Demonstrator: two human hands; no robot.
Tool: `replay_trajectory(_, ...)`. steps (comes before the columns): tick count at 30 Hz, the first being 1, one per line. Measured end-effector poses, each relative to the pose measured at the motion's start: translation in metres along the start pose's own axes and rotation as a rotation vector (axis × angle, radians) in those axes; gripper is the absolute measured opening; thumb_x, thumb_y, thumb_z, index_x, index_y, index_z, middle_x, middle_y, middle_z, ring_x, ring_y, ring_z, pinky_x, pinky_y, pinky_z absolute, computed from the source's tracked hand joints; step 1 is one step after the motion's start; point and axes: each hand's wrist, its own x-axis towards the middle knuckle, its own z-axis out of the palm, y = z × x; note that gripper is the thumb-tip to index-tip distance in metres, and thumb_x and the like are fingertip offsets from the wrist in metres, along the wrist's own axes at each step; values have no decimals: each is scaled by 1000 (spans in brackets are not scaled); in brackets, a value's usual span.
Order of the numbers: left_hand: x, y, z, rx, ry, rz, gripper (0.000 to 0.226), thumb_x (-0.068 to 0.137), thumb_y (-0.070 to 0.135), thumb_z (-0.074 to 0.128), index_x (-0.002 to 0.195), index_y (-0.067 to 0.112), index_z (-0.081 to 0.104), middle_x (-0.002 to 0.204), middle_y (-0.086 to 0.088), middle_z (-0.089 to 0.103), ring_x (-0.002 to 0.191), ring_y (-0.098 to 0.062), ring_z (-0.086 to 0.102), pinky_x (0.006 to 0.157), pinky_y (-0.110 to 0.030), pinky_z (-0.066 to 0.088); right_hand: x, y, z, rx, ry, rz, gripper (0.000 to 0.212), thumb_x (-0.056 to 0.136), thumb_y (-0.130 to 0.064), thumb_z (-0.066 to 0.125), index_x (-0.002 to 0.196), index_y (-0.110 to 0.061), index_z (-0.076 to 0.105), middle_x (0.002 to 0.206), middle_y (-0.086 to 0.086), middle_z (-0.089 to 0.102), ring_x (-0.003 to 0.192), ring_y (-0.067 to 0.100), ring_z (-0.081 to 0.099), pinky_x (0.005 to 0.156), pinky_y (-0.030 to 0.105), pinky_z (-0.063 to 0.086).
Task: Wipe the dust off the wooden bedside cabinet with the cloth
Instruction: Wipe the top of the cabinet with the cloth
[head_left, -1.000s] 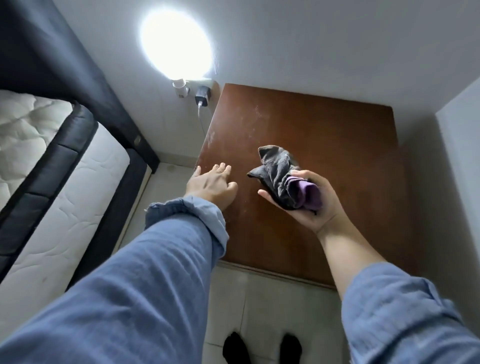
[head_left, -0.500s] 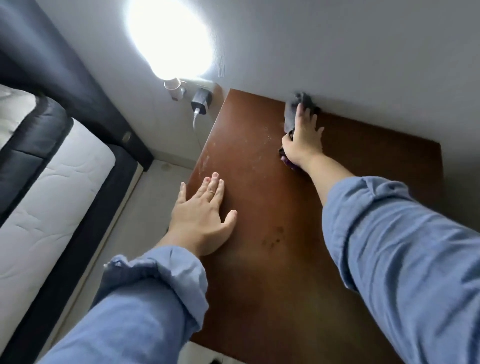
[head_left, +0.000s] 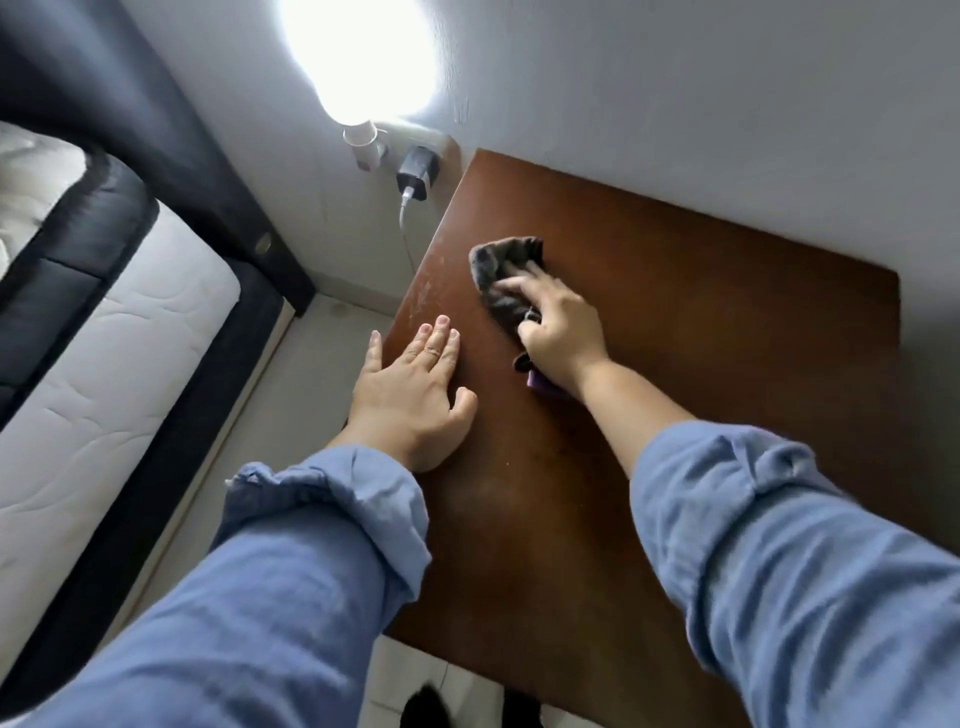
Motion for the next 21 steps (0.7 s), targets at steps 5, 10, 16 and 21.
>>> replay_trajectory(5,-5,3,-7,5,33,9,63,96,40,17,153,16,6,161,1,-3,147,-8,-1,118,-44,-10,-32,-15,-1,-13,-34,-32,56,78,-2,48,128,-24,56,150,-5,39,142,13,28,115,22,15)
replay_trajectory(10,-55,-5,8,18,2,36,65,93,40,11,153,15,4,161,0,-5,147,-8,-2,119,-40,-10,-26,-19,0,-66,-91,94,63,77,-1,44,129,-35,49,155,-4,29,141,29,29,113,33,25)
replay_trajectory(16,-119,-22,32,57,-46,-85,65,94,29,23,152,14,-1,161,-2,-9,147,-10,-7,117,-40,-13,-28,-18,4,-176,-114,112,62,77,1,43,130,-31,46,156,-1,28,139,39,29,110,39,30)
replay_trajectory(21,-128,-37,35,21,-128,-54,64,94,24,23,153,16,-2,160,2,-11,147,-8,-6,118,-43,-11,-37,-23,11,-180,-65,108,59,77,-1,44,128,-30,48,155,1,30,137,37,33,109,38,32)
